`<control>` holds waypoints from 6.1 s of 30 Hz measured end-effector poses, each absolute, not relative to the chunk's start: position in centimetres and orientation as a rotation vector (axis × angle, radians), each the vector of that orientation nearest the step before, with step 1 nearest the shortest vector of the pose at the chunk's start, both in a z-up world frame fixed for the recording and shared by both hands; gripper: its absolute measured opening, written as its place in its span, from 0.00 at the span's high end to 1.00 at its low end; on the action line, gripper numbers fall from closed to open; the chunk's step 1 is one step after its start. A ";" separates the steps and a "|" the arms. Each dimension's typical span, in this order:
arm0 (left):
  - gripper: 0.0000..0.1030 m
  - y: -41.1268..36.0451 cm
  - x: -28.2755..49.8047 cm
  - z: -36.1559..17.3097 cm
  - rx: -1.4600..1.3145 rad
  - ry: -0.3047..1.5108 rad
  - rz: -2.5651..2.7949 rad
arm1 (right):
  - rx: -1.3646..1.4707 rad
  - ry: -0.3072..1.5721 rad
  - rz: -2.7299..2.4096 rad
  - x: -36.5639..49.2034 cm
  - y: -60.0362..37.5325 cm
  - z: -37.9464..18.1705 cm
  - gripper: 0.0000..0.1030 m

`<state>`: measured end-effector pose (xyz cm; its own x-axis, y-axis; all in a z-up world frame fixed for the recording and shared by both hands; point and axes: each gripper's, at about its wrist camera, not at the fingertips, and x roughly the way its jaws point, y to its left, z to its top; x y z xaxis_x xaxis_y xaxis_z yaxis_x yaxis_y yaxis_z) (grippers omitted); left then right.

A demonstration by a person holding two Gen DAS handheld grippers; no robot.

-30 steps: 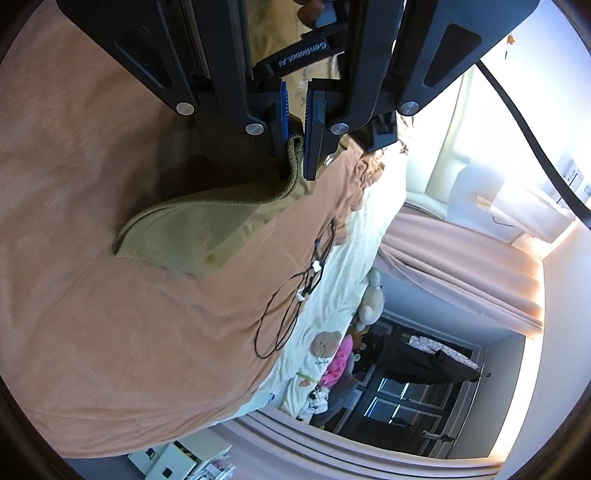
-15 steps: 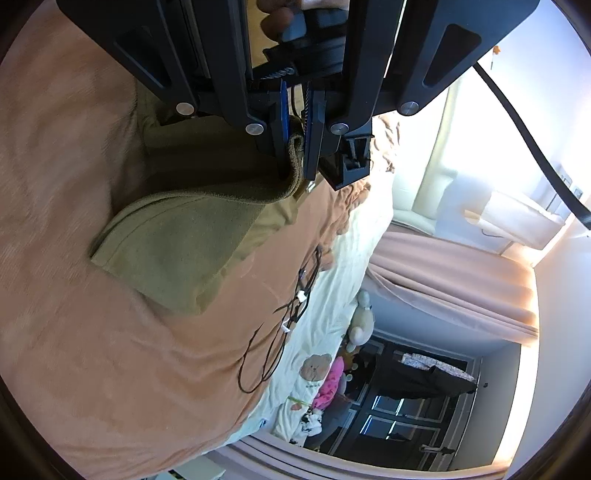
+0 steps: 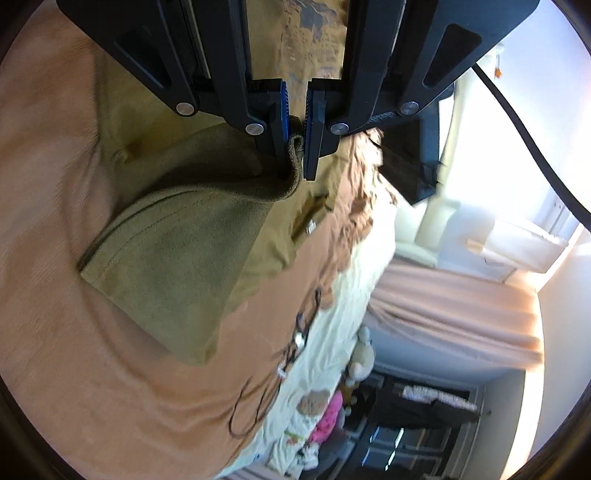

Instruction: Fold small clothes

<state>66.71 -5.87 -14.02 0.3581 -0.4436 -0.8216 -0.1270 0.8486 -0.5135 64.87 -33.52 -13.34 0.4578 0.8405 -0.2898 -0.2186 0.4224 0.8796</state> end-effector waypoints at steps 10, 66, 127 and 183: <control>0.99 -5.1 66.5 -11.5 -0.500 1.185 -0.182 | 0.821 0.936 0.677 65.6 -34.4 -13.7 0.26; 0.90 -20.5 71.6 -13.5 0.067 1.154 -0.317 | 1.027 0.775 0.370 60.1 -44.6 -13.9 0.74; 0.85 -5.2 74.7 -16.8 -0.117 1.101 -0.037 | 0.583 0.945 0.408 65.2 -35.5 -11.6 0.73; 0.97 -5.0 73.7 -17.0 0.073 1.377 0.017 | 0.695 0.902 0.451 64.2 -38.1 -10.1 0.76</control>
<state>73.71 -5.03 -17.00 0.1929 0.0546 -0.9797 0.0305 0.9976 0.0616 64.25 -38.10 -10.10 0.5521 0.6229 -0.5542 -0.0706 0.6973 0.7133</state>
